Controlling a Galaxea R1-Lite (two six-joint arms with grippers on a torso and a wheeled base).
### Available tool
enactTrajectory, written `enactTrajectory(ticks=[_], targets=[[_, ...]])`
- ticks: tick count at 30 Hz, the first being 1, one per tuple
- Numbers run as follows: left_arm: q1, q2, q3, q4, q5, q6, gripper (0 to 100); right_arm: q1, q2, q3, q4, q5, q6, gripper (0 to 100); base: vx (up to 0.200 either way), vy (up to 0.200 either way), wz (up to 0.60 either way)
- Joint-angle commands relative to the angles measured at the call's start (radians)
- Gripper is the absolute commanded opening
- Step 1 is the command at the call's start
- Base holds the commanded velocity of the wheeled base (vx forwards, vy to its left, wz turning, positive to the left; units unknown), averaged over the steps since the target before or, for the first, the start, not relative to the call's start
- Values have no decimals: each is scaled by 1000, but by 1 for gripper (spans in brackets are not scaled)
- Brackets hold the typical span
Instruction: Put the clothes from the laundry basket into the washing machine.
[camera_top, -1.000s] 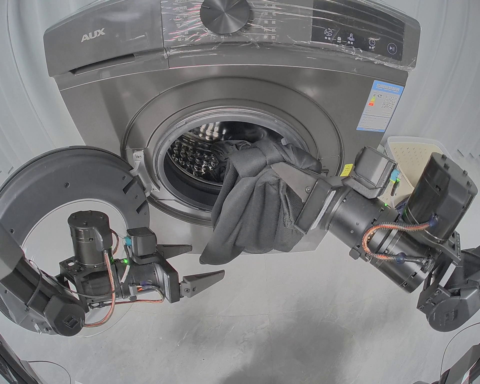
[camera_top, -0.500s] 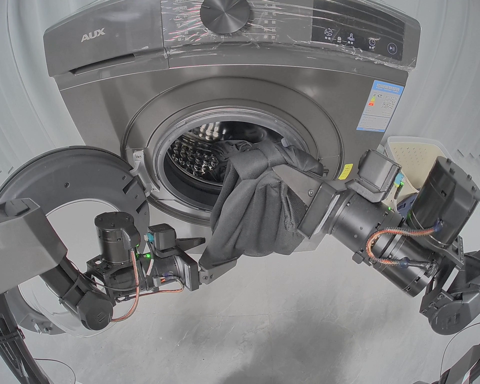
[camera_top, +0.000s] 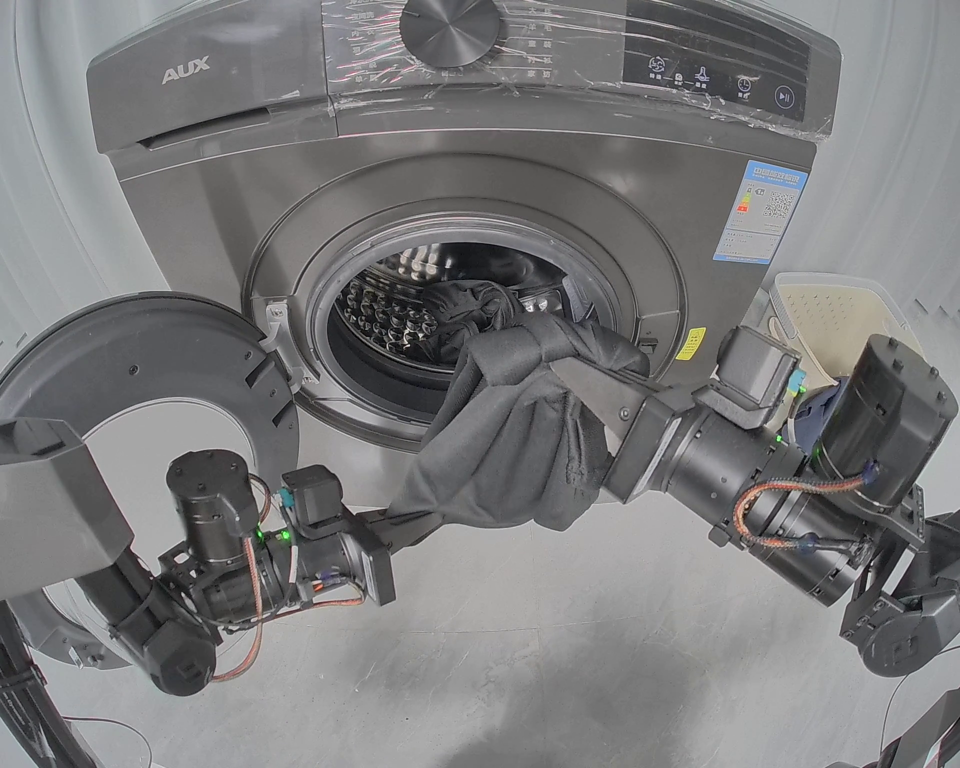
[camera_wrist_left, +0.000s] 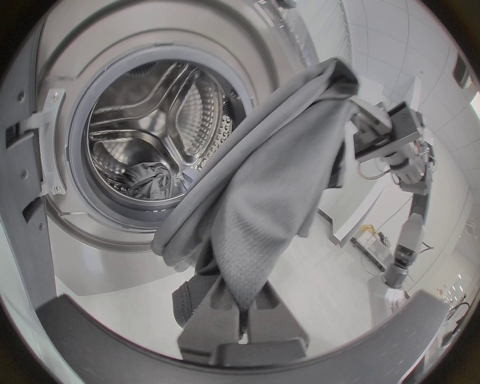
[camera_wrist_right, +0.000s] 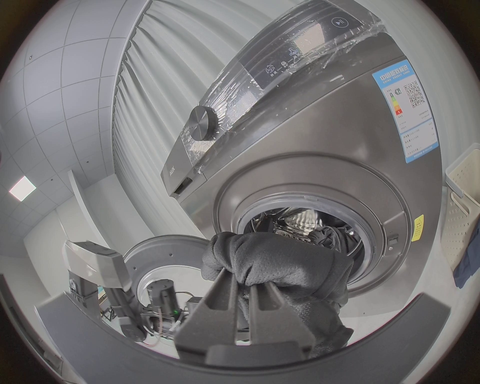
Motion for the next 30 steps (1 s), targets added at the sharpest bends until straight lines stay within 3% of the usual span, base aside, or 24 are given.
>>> enactTrajectory(ticks=[1,7,10,17,23,30], targets=[[-67,-155,144,-74,0,-13,0,-24,11,33,-1,9,-4,100,0,0,0],[-124,-240,144,-91,35,-55,0,-42,52,67,9,4,-14,100,0,0,0],[-132,-250,108,-88,37,-69,0,-42,67,119,-1,1,-45,100,0,0,0],[-130,-235,58,-86,52,-73,0,-42,66,146,-1,6,-62,100,0,0,0],[-129,-247,64,-92,60,-93,0,-37,66,180,-1,7,-83,100,0,0,0],[-129,-254,50,-94,101,-113,0,-28,70,179,-1,7,-86,100,0,0,0]])
